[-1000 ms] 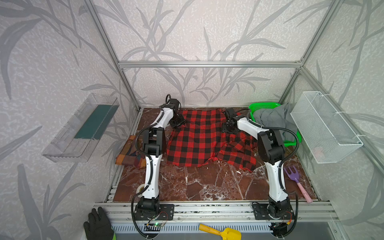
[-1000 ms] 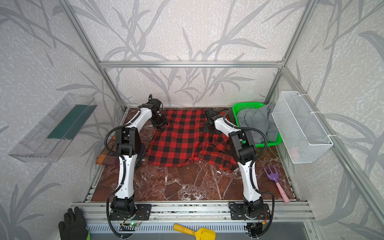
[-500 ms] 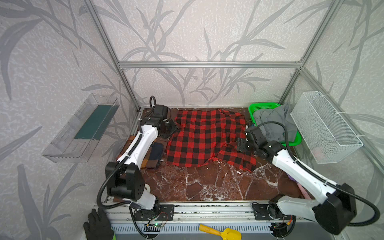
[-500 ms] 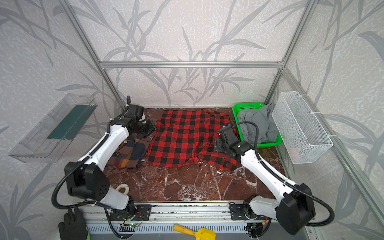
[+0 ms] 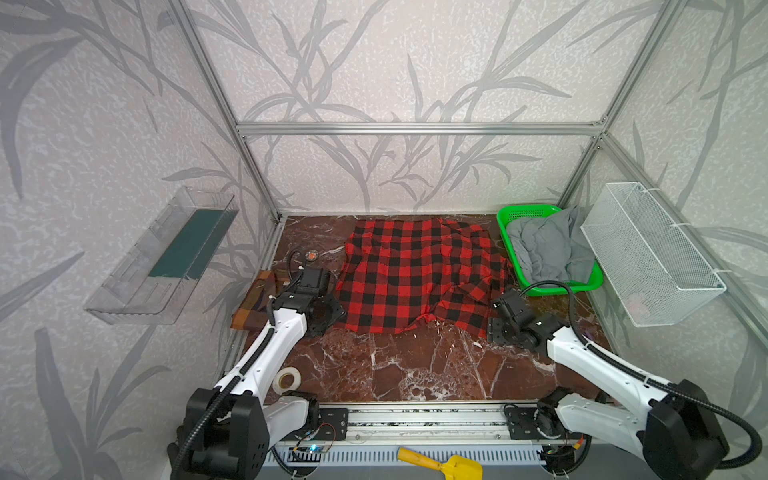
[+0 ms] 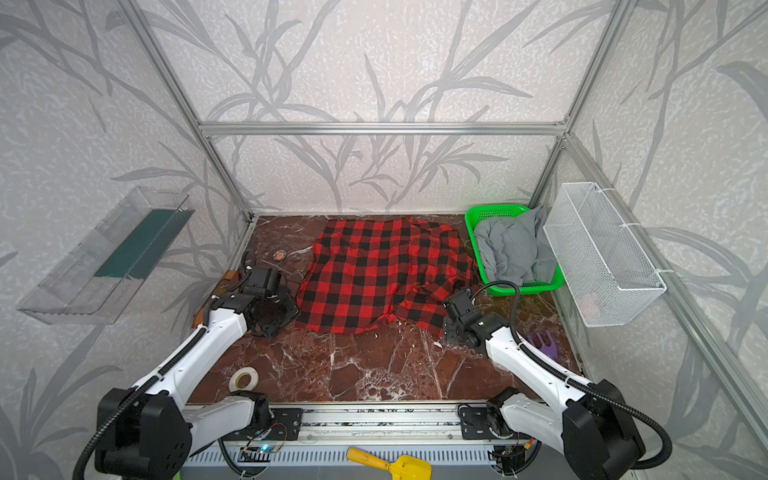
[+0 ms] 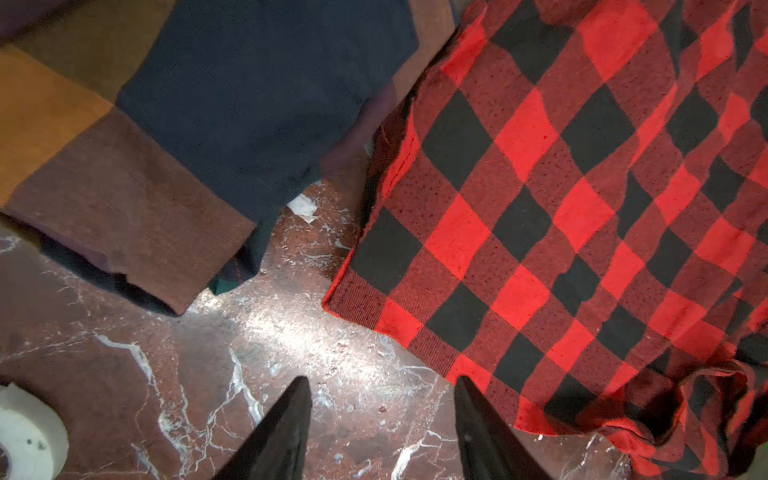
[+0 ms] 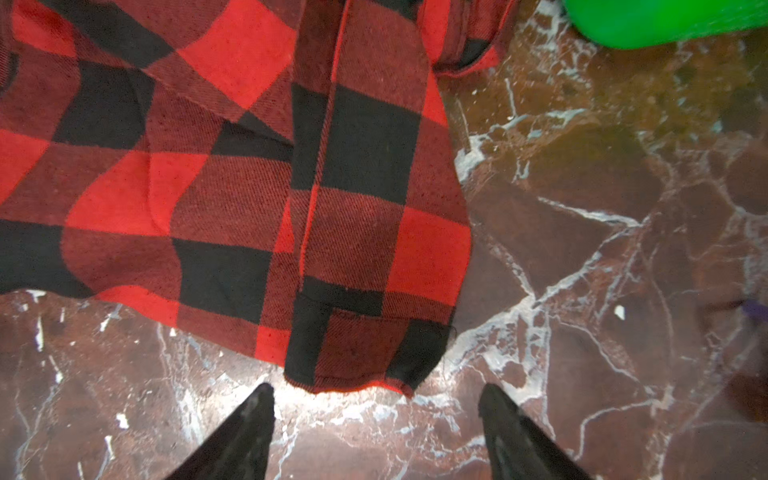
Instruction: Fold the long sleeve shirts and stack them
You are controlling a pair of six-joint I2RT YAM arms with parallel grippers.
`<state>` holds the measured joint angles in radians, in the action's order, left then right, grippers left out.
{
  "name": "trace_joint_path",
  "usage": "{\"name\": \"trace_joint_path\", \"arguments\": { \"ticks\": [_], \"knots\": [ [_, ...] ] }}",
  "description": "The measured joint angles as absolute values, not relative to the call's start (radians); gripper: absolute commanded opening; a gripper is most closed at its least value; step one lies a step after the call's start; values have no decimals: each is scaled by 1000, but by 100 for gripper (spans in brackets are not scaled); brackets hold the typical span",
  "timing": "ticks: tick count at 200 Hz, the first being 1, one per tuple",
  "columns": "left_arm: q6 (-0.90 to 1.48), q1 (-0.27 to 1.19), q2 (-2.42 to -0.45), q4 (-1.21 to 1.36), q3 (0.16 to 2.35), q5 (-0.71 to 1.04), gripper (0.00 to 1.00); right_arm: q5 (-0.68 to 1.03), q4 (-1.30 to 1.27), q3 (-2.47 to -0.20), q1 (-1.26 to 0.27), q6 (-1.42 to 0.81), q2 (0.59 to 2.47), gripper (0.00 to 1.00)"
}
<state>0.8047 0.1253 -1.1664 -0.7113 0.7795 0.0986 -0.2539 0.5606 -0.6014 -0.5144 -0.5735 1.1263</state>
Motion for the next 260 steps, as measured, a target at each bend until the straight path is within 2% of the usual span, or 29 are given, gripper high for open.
{"name": "trace_joint_path", "arguments": {
  "ticks": [42, 65, 84, 126, 180, 223, 260],
  "knots": [
    [804, 125, -1202, -677, 762, 81, 57, -247, 468, -613, -514, -574, 1278, 70],
    [804, 125, -1206, -665, 757, 73, 57, -251, 464, -638, -514, -570, 1365, 63],
    [805, 125, -1206, -646, 730, 72, 56, -255, 456, -651, -514, -572, 1390, 55],
    [815, 125, -1213, -622, 644, 84, 55, -266, 447, -658, -514, -573, 1392, 30],
    [817, 125, -1214, -604, 635, 98, 55, -278, 487, -666, -514, -564, 1354, 0],
    [821, 125, -1195, -604, 634, 100, 55, -279, 621, -748, -514, -520, 1112, 0],
    [823, 126, -1180, -604, 624, 106, 55, -257, 781, -941, -519, -447, 939, 0]
  ]
}}
